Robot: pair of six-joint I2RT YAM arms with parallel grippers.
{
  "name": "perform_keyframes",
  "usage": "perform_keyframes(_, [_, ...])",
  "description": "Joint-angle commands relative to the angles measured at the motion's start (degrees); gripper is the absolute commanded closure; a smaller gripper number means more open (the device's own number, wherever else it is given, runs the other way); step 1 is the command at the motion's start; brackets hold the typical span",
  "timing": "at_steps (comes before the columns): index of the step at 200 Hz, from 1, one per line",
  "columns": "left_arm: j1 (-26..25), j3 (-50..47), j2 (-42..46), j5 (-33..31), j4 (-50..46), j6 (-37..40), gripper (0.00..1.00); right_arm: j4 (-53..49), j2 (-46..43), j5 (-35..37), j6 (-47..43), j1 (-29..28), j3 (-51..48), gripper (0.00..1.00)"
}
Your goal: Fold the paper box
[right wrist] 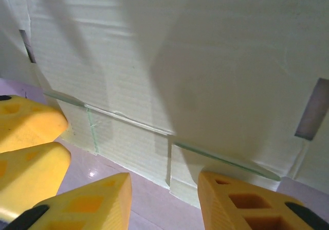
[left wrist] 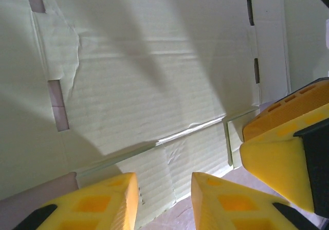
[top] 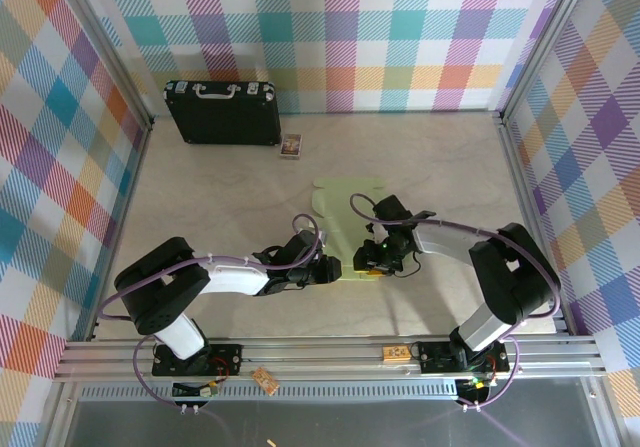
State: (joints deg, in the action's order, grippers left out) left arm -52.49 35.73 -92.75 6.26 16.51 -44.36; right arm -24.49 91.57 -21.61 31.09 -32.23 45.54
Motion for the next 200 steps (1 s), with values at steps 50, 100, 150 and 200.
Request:
perform_keyframes(50, [-0.6,-1.14,0.12,-2.77,-8.84,0.3,0.65,0.88,2.91,0.39,0.66,-0.29,-0.87,0.6])
perform_keyframes(100, [-0.6,-0.48,1.56,-4.26,-12.07,1.12,0.66,-11.76,-5.06,6.13,-4.42,2.06,10.86,0.49])
perform_keyframes(150, [-0.6,0.11,2.45,-4.32,-13.37,1.36,0.66,-16.89,3.02,7.05,-10.38,10.98,22.8,0.44])
perform_keyframes(200, [-0.6,-0.22,3.45,-5.03,-14.27,1.44,0.66,-16.42,15.02,10.47,-11.67,15.33,29.1,0.43])
